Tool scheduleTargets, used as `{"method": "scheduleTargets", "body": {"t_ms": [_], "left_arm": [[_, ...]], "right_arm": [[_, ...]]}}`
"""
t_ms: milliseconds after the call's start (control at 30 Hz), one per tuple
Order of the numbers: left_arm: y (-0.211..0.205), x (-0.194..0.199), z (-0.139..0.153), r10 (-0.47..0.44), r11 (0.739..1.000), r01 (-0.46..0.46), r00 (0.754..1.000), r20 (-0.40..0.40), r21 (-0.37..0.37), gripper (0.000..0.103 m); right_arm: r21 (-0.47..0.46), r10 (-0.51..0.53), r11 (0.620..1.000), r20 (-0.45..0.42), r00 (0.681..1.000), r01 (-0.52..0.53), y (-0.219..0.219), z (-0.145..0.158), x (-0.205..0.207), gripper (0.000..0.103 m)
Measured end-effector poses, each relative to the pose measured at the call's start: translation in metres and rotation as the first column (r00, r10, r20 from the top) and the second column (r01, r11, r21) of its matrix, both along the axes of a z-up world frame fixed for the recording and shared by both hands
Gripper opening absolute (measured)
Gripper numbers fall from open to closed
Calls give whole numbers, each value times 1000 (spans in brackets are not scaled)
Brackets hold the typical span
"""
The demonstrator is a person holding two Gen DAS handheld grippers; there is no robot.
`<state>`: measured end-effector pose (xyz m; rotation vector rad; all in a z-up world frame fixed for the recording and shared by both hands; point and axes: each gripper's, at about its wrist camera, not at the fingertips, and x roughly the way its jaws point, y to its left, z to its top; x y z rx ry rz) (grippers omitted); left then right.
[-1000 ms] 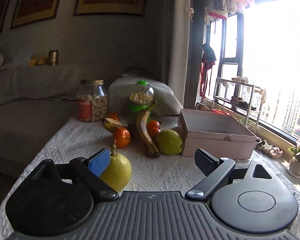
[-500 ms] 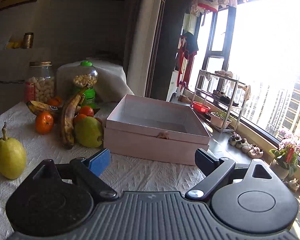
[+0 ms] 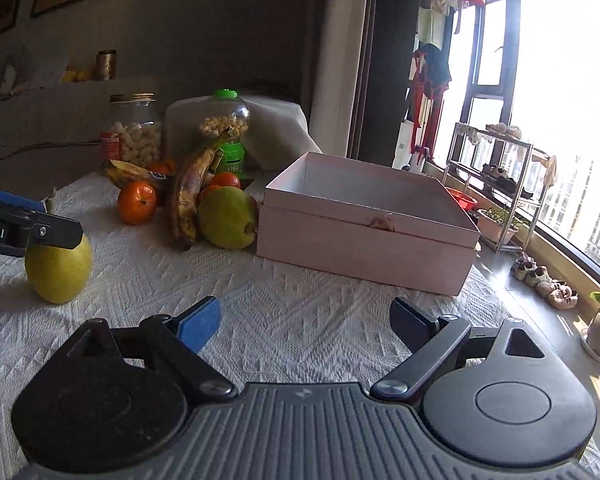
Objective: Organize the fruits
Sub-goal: 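Carry the yellow pear with the left gripper toward the pink box, then grasp a tangerine with the right gripper while the left gripper holds the pear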
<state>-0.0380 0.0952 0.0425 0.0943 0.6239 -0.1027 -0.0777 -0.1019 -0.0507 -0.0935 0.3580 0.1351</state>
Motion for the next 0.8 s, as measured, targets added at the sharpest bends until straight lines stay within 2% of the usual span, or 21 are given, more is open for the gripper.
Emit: {"method": "scheduleTargets", "body": {"t_ms": [33,167,267,333,400,433,533,667,800], "left_arm": [[2,3,-4,6,1000,-6,1000,-20,-3,65],[13,6,-14,-4,998,2,999,-35,-59,68],[25,-1,-16,-28,993,27,1000,-8,-116,67],[34,-10,-15,-44,987,45,999,10,-153,66],[43,-19,-13,-48,982,50,999,13,-181,66],[48,-23,-12,-46,980,48,999,12,-192,66],[63,-30,-6,-47,977,48,999,10,-209,66],[84,-36,4,-18,969,22,1000,20,-247,66],[95,-39,13,2,961,1,1000,12,-277,66]], "right_arm": [[7,35,999,-3,999,-35,0,5,2,92],[72,192,979,-18,981,-190,8,43,24,92],[142,285,952,-79,955,-272,24,64,56,92],[156,334,936,-113,936,-315,44,72,82,92],[114,341,938,-119,933,-328,67,73,102,89],[89,347,937,-121,930,-338,81,71,111,81],[21,367,930,-137,920,-367,115,63,133,65],[-73,397,909,-149,906,-410,154,47,147,64],[-144,380,905,-147,913,-400,173,35,153,64]]}}
